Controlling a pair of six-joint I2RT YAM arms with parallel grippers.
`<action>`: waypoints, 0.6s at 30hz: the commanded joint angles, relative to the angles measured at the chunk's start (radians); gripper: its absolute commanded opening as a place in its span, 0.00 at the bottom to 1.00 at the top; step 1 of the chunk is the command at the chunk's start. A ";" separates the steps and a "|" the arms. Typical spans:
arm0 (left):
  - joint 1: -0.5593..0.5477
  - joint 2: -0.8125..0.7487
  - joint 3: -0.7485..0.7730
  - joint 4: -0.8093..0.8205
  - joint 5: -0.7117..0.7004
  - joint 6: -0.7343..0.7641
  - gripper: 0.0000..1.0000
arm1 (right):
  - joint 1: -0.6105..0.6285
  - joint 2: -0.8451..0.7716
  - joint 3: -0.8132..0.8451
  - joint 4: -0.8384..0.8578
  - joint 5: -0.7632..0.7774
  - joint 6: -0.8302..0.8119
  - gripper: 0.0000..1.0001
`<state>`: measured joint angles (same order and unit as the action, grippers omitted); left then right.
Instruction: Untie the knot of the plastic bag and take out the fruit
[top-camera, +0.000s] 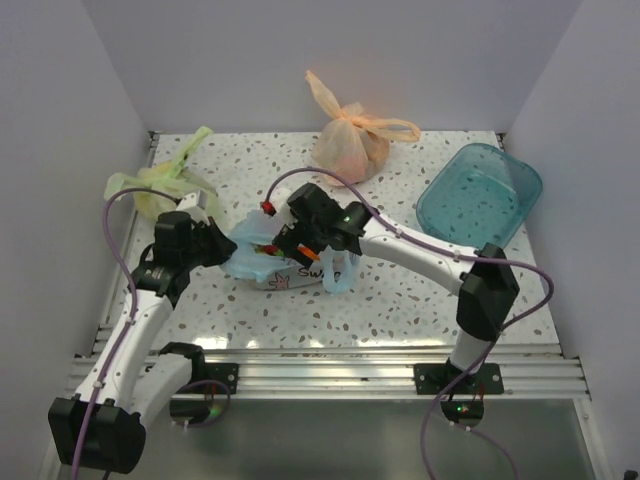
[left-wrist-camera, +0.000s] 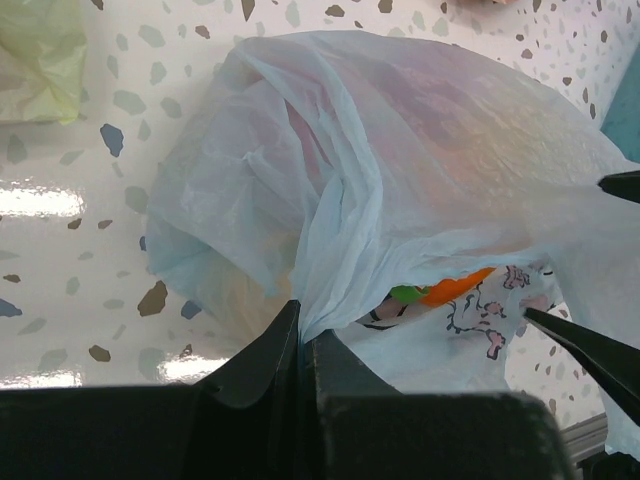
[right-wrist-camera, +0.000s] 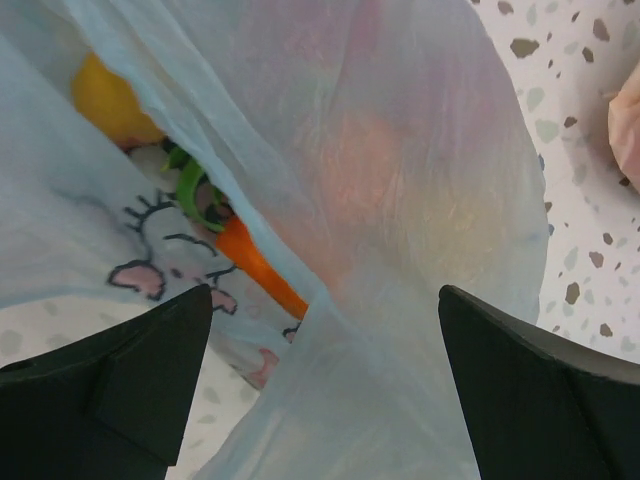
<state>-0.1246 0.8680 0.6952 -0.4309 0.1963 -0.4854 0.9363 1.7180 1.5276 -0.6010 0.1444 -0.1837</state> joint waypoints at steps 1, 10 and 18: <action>0.008 -0.021 -0.002 0.000 0.029 0.024 0.08 | -0.002 0.057 0.042 -0.006 0.113 -0.088 0.99; 0.008 -0.032 -0.039 -0.020 0.040 0.033 0.06 | -0.122 0.163 0.023 0.084 0.340 0.035 0.87; 0.008 -0.006 -0.048 -0.014 0.002 0.064 0.05 | -0.306 0.046 -0.038 0.073 0.080 0.253 0.11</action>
<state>-0.1333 0.8536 0.6449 -0.4225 0.2512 -0.4690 0.6498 1.8694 1.5097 -0.5301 0.3035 -0.0303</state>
